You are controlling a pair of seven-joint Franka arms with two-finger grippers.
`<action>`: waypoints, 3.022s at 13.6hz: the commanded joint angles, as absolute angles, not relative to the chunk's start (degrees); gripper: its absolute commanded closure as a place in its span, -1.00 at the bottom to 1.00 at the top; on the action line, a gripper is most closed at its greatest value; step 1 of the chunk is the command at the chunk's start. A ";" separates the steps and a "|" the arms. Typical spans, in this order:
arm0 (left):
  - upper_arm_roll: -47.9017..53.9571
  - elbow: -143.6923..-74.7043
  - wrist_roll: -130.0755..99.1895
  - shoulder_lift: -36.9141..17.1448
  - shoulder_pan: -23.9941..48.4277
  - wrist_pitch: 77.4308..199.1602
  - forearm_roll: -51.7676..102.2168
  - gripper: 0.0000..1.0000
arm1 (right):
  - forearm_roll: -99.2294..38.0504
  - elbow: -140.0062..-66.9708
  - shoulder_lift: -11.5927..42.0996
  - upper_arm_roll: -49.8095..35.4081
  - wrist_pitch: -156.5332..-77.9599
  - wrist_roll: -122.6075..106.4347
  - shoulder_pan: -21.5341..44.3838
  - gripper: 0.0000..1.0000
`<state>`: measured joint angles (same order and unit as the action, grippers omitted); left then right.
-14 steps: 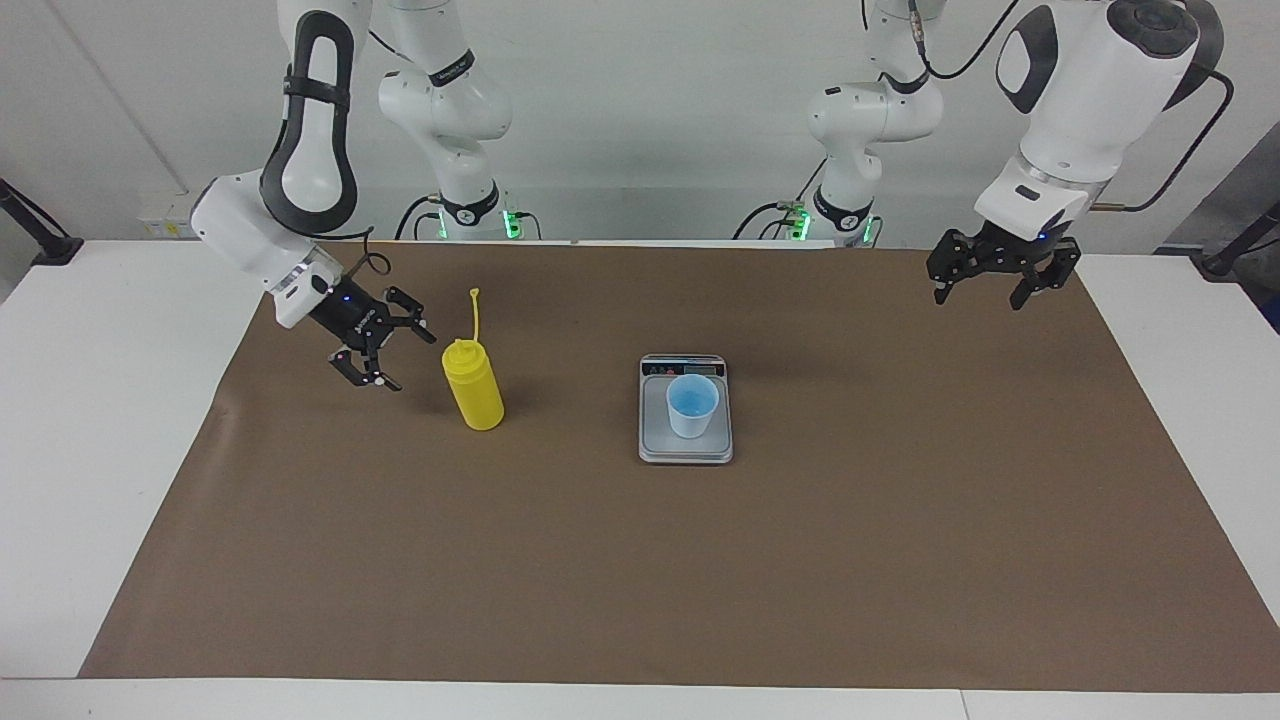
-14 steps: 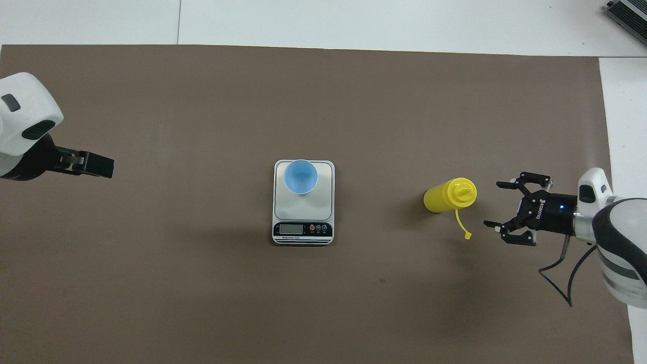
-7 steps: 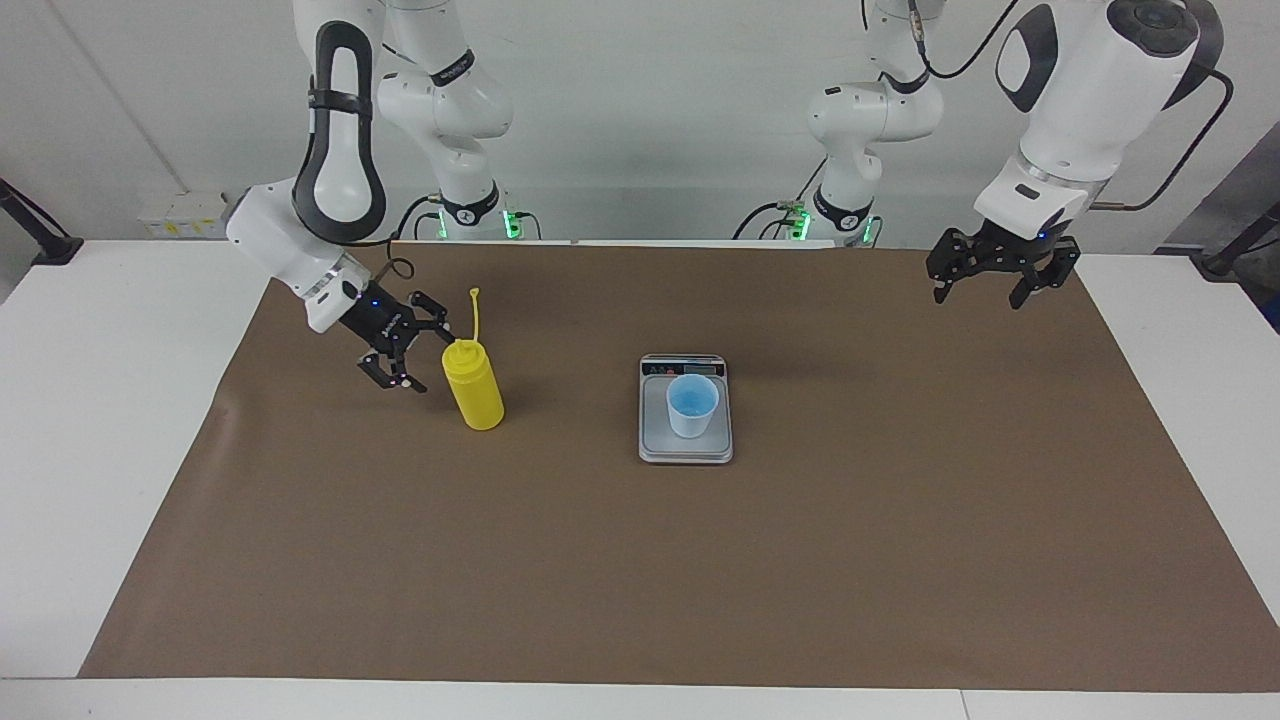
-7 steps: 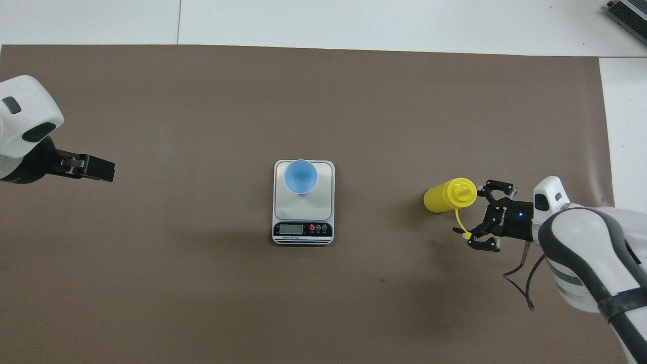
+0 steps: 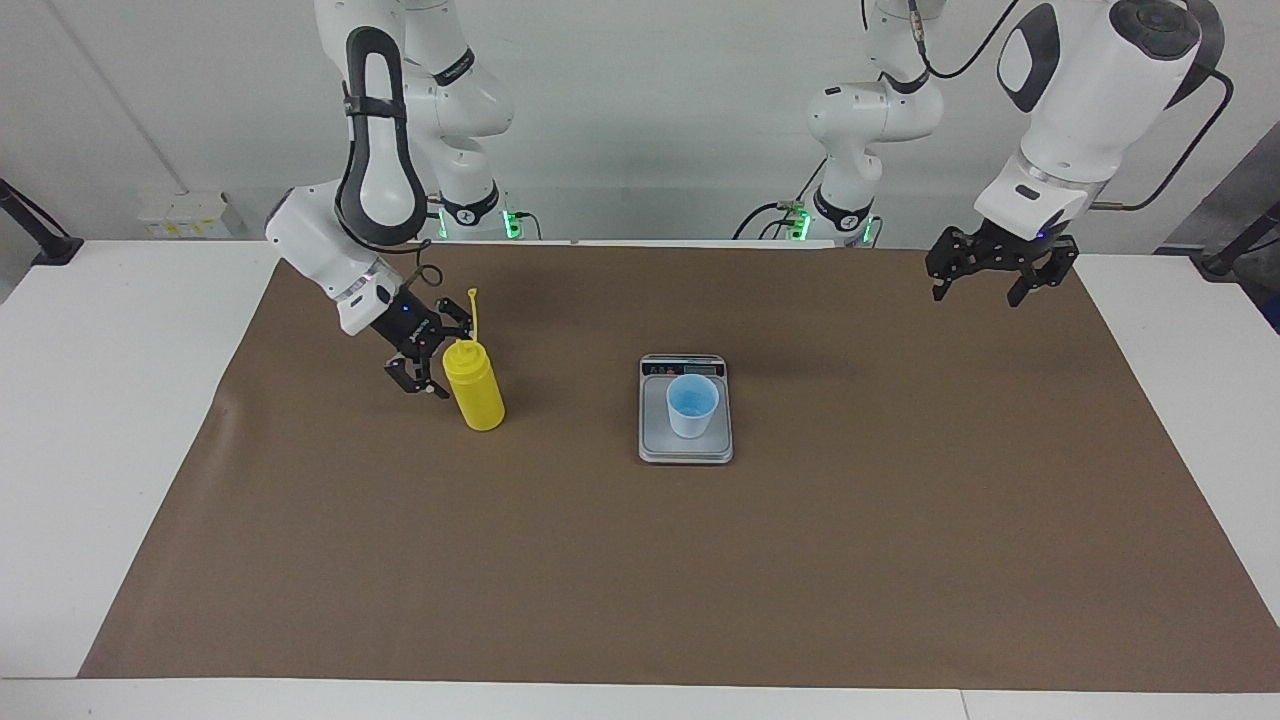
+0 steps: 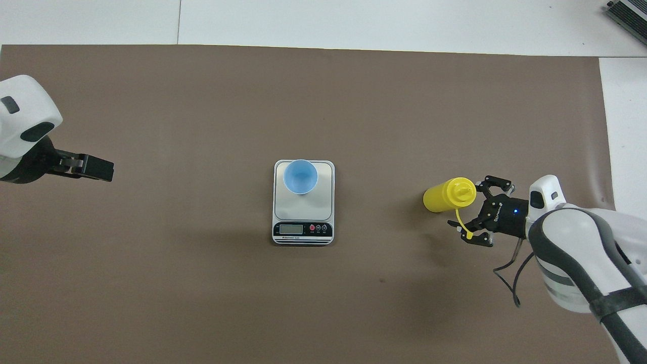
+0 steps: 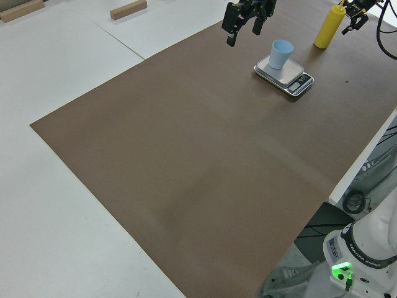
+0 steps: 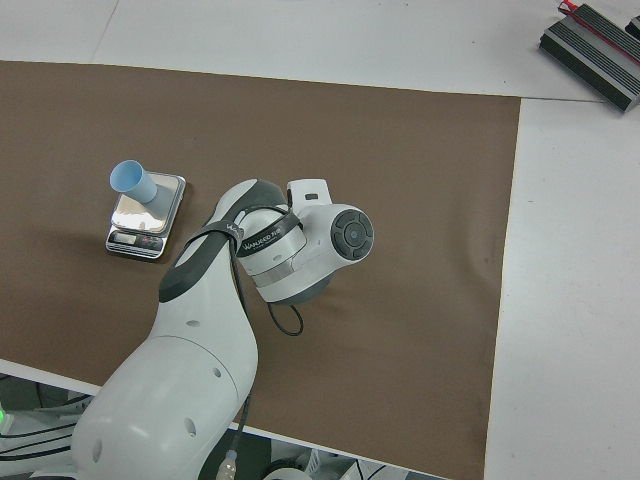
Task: Pour seasoning into cup on scale with both arms
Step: 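Reach the right gripper to the yellow bottle and grasp it, then lift the yellow bottle with the right gripper over the blue cup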
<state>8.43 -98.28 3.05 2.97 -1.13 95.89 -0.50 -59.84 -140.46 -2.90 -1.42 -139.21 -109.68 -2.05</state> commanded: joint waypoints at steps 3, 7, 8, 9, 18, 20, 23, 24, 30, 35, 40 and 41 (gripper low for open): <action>8.79 -100.55 3.96 5.01 -2.20 96.59 0.44 -1.00 | -63.02 -141.15 -2.73 -1.67 -143.60 -107.50 2.01 -1.00; 8.79 -100.02 3.87 4.83 -2.20 96.86 0.44 -1.00 | -63.02 -140.80 -1.94 -1.67 -146.60 -106.44 4.30 -0.42; 8.79 -99.67 3.95 4.92 -2.20 96.59 0.53 -1.00 | -63.02 -139.76 -1.41 -1.67 -146.69 -105.74 4.92 0.33; 8.79 -98.28 3.87 4.83 -2.20 95.55 0.53 -1.00 | -62.76 -137.83 -0.54 -1.67 -146.60 -105.21 5.36 0.78; 8.79 -96.77 3.96 4.92 -2.11 93.87 0.53 -1.00 | -41.81 -130.88 0.53 -1.49 -144.86 -79.58 10.90 1.00; 8.79 -96.77 3.96 4.92 -2.20 93.60 0.53 -1.00 | -28.81 -127.54 0.53 -1.67 -140.99 -70.71 11.33 1.00; 8.79 -96.77 3.96 4.92 -2.20 93.60 0.53 -1.00 | -10.34 -121.92 2.10 -1.76 -135.29 -55.68 14.93 1.00; 8.79 -96.77 3.96 4.92 -2.20 93.60 0.53 -1.00 | -6.28 -120.25 2.37 -1.93 -133.35 -52.33 15.90 1.00; 8.79 -96.77 3.96 4.92 -2.20 93.60 0.53 -1.00 | 8.77 -108.48 6.15 -2.11 -118.85 -39.05 22.58 1.00; 8.79 -96.77 3.96 4.92 -2.20 93.60 0.53 -1.00 | 19.50 -105.04 7.90 -2.20 -112.07 -32.37 27.85 1.00; 8.79 -96.77 3.96 4.92 -2.20 93.60 0.53 -1.00 | 29.06 -92.06 16.24 -2.55 -97.61 -28.83 33.47 1.00; 8.79 -96.77 3.96 4.92 -2.20 93.60 0.53 -1.00 | 30.74 -89.15 18.26 -2.55 -94.86 -28.74 34.10 1.00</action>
